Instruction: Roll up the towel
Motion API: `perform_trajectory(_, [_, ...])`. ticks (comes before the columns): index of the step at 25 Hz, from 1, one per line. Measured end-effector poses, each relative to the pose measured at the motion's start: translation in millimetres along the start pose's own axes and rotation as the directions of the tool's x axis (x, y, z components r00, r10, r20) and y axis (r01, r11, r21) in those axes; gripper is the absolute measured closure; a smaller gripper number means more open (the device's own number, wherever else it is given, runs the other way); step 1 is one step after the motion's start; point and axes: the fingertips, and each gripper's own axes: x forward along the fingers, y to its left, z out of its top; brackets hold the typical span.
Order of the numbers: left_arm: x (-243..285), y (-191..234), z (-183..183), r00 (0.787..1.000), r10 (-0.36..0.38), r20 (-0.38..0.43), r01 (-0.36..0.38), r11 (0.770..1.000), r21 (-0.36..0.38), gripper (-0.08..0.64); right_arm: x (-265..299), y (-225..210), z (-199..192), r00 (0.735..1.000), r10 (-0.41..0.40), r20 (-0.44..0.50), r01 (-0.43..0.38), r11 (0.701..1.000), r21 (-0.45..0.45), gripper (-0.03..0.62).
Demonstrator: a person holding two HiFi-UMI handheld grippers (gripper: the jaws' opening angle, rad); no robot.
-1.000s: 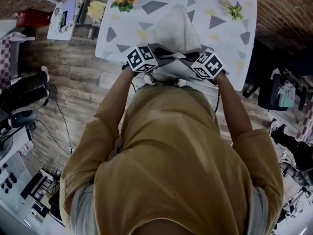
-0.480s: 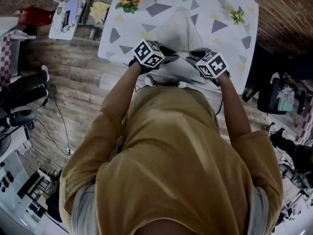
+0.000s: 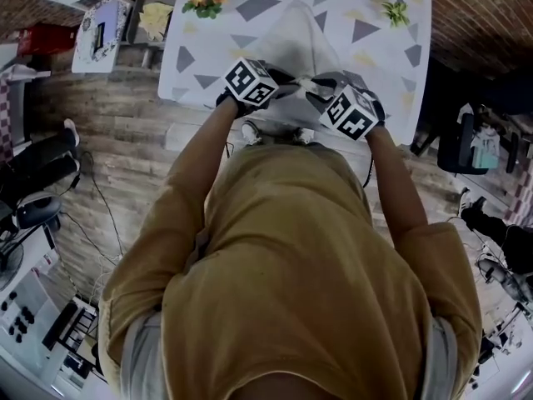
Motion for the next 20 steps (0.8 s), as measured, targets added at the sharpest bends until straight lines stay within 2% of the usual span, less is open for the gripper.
perform_trajectory(2, [2.2,-0.7,0.3,1.000,0.001,-0.005,-0.001,1.000,0.005,0.434,15.2,-0.3,-12.7,0.999,-0.010,-0.043,0.009,1.000,-0.010,0.472])
perform_trajectory(5, [2.3,0.8,2.4,1.000,0.022,-0.005,-0.022,1.000,0.021,0.434,29.4,-13.0,-24.0,0.996,-0.045,-0.075,0.047,0.999,0.024,0.520])
perform_trajectory(10, [-2.3,0.2,6.0,0.995,0.096,0.012,-0.097,0.988,0.116,0.434,35.5,-15.4,-26.9,0.996,-0.027,-0.088,0.031,0.999,0.038,0.526])
perform_trajectory(13, [-19.0,-1.9,11.1,0.983,0.170,0.074,-0.179,0.971,0.156,0.434,37.1,-15.5,-29.6,0.996,-0.011,-0.089,0.015,0.999,0.051,0.526])
perform_trajectory(16, [-36.3,-7.1,13.8,0.963,0.233,0.135,-0.258,0.942,0.216,0.434,37.9,-15.6,-29.7,0.997,0.006,-0.081,-0.001,0.998,0.064,0.526])
perform_trajectory(20, [-40.0,-30.8,20.3,0.962,0.223,0.158,-0.265,0.906,0.329,0.434,31.2,-18.2,-21.2,0.997,0.013,-0.076,-0.009,0.998,0.057,0.526])
